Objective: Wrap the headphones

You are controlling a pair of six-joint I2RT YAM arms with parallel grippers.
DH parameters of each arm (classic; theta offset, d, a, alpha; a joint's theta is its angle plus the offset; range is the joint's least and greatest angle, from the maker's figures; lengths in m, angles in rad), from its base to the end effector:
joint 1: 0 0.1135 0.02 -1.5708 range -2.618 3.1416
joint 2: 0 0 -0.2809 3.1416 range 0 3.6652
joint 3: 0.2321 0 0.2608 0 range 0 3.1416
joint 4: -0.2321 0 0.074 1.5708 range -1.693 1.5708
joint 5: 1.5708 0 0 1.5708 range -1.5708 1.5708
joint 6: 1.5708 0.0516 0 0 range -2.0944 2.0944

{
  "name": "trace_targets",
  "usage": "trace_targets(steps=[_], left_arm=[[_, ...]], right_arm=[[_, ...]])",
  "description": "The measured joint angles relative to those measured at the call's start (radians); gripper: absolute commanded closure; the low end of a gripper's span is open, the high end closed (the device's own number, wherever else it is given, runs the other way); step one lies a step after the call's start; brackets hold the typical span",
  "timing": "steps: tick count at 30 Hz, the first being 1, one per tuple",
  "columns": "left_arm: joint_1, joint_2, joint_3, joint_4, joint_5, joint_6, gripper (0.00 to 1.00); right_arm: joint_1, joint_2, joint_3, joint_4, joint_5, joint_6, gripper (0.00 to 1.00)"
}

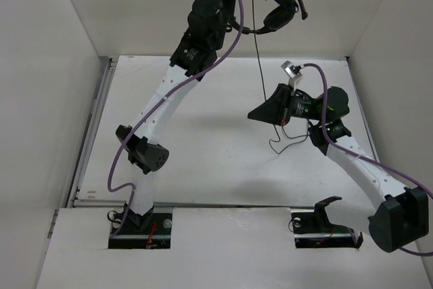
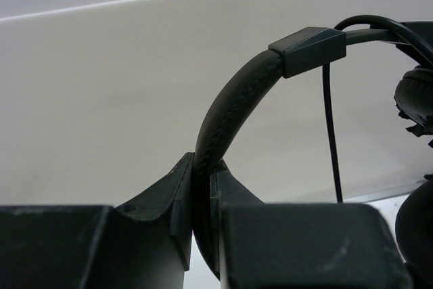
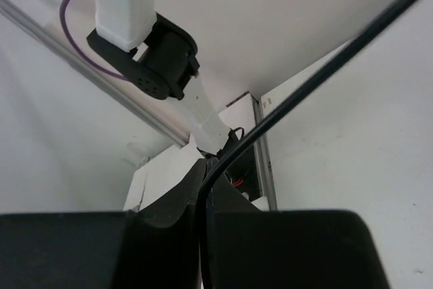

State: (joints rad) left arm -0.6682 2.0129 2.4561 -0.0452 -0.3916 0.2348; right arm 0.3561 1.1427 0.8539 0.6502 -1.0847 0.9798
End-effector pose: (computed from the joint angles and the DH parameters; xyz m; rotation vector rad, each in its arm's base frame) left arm 0.3701 -0.2670 0.5776 0.1937 1.1901 -0.1501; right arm 0.2236 0.1318 0.3890 -0.6531 1.5223 1.7096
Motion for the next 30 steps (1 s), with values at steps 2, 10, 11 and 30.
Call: trace_targets(steps=[2, 10, 11, 30], left_arm=[[0.000, 0.002, -0.027, 0.012, -0.008, 0.021, 0.98], [-0.015, -0.037, -0.354, 0.052, -0.024, 0.085, 0.99], [-0.020, -0.045, -0.406, 0.046, -0.023, 0.085, 0.99], [-0.099, -0.282, -0.819, -0.133, 0.111, 0.056, 1.00]], right_arm=[[0.003, 0.000, 0.043, -0.056, -0.026, -0.042, 0.99], [-0.066, 0.000, 0.304, -0.478, -0.058, -0.346, 1.00], [-0.080, 0.000, 0.335, -0.544, -0.045, -0.399, 1.00], [-0.077, 0.148, 0.883, -1.539, 0.507, -1.490, 1.00]])
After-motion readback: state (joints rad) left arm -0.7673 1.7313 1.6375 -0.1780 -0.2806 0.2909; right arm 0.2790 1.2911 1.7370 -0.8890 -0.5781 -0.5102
